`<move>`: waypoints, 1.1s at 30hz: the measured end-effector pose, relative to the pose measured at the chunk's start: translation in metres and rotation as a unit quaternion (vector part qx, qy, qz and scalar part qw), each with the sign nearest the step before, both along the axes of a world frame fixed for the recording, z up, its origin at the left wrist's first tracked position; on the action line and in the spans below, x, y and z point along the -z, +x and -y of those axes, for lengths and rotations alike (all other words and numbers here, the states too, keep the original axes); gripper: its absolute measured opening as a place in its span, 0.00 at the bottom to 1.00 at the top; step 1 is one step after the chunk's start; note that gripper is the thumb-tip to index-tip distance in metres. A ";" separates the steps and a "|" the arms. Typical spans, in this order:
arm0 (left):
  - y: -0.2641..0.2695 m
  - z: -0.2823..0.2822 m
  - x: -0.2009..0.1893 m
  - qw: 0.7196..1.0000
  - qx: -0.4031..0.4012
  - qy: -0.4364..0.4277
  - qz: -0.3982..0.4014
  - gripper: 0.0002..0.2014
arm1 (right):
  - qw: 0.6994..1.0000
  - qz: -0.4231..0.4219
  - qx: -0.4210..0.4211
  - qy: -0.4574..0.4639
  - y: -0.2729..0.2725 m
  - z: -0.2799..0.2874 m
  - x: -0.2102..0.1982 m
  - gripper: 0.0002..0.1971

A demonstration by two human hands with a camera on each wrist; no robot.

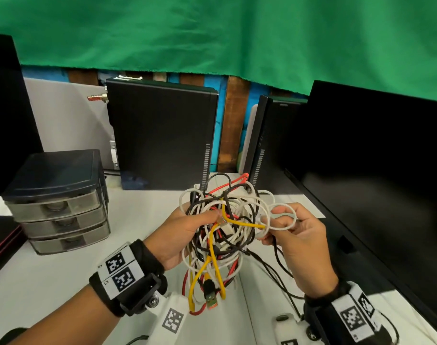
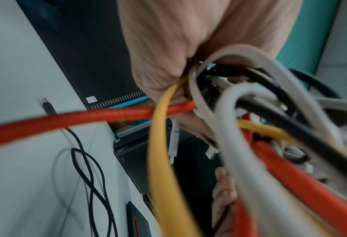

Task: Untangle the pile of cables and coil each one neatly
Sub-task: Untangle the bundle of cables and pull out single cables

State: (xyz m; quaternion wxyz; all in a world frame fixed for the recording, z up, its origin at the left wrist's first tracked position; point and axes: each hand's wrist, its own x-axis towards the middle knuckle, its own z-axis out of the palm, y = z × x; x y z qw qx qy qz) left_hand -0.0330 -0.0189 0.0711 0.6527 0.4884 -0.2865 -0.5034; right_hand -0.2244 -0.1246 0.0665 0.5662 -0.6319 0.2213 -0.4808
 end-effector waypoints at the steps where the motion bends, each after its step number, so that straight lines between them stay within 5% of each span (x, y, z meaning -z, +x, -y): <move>1: -0.001 -0.001 0.001 1.000 0.021 -0.006 0.008 0.21 | 1.000 -0.007 0.010 -0.014 -0.001 0.004 0.003 0.08; 6: -0.016 -0.002 0.003 0.999 0.030 -0.021 0.040 0.26 | 1.000 -0.008 0.000 -0.029 -0.001 0.006 0.006 0.29; 12: -0.011 -0.003 -0.008 0.997 0.008 -0.004 0.074 0.22 | 0.996 -0.016 -0.084 -0.008 -0.006 0.003 -0.004 0.21; 18: -0.006 -0.003 -0.009 0.984 -0.017 0.007 0.177 0.15 | 0.987 -0.118 -0.106 0.014 -0.016 0.008 -0.022 0.17; 24: -0.005 0.000 -0.005 0.973 -0.043 0.008 0.227 0.16 | 0.956 -0.242 -0.063 -0.151 -0.010 0.005 -0.010 0.08; 28: -0.002 0.000 -0.002 0.941 -0.046 0.011 0.336 0.13 | 0.957 -0.232 -0.006 -0.172 -0.004 0.006 0.000 0.04; 33: 0.005 -0.001 0.002 0.868 -0.052 0.053 0.491 0.11 | 0.961 -0.215 -0.097 -0.146 -0.012 0.005 -0.012 0.07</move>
